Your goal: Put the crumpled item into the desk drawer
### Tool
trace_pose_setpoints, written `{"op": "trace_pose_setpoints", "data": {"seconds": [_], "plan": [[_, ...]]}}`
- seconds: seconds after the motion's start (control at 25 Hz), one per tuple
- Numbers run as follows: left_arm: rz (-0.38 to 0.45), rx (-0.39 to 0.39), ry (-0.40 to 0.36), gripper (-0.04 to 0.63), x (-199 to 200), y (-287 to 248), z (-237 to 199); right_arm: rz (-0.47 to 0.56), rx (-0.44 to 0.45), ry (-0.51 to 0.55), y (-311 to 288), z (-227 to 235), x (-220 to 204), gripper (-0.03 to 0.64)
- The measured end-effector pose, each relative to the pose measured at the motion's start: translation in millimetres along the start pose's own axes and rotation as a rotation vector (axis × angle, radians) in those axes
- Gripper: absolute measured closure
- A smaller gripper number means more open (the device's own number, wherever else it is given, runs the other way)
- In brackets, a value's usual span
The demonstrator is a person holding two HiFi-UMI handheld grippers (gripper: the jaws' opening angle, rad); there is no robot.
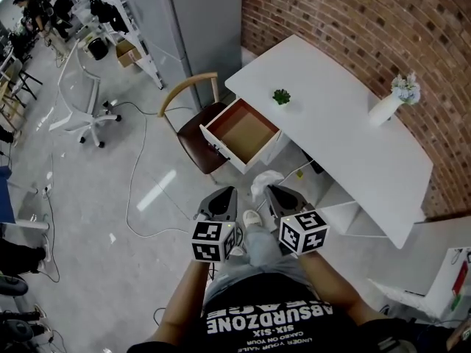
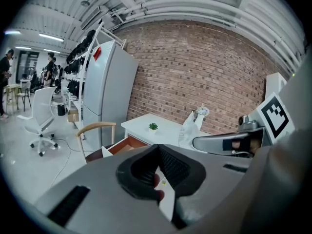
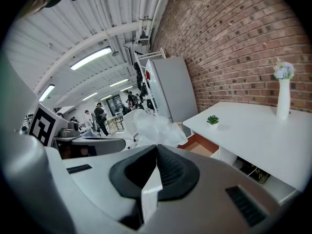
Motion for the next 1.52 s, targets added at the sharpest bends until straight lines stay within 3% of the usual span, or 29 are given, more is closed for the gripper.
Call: {"op": "trace_pose_setpoints", "data": {"seconds": [1.0,1.52], "plan": [[-0.027,0.084,0.083,0.589,53.5,-83.3,-70.8,-0.072,0.033,0.045,-116.5,76.1,85.0,0.617],[-0.050,0.139,0.134,0.589,70.8,-119.2,-105.1,-0.139,0.048,0.056,-166.7,110.6,106.6,0.617]]}}
Point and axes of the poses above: the fingertips, and each gripper's own axes: y backward along the fingers, z to its right, x out of its top, the point moved 1 cm from there along y, backward along the fingers, and after that the axes turned 10 degrees about -z, right-handed, at the moved point
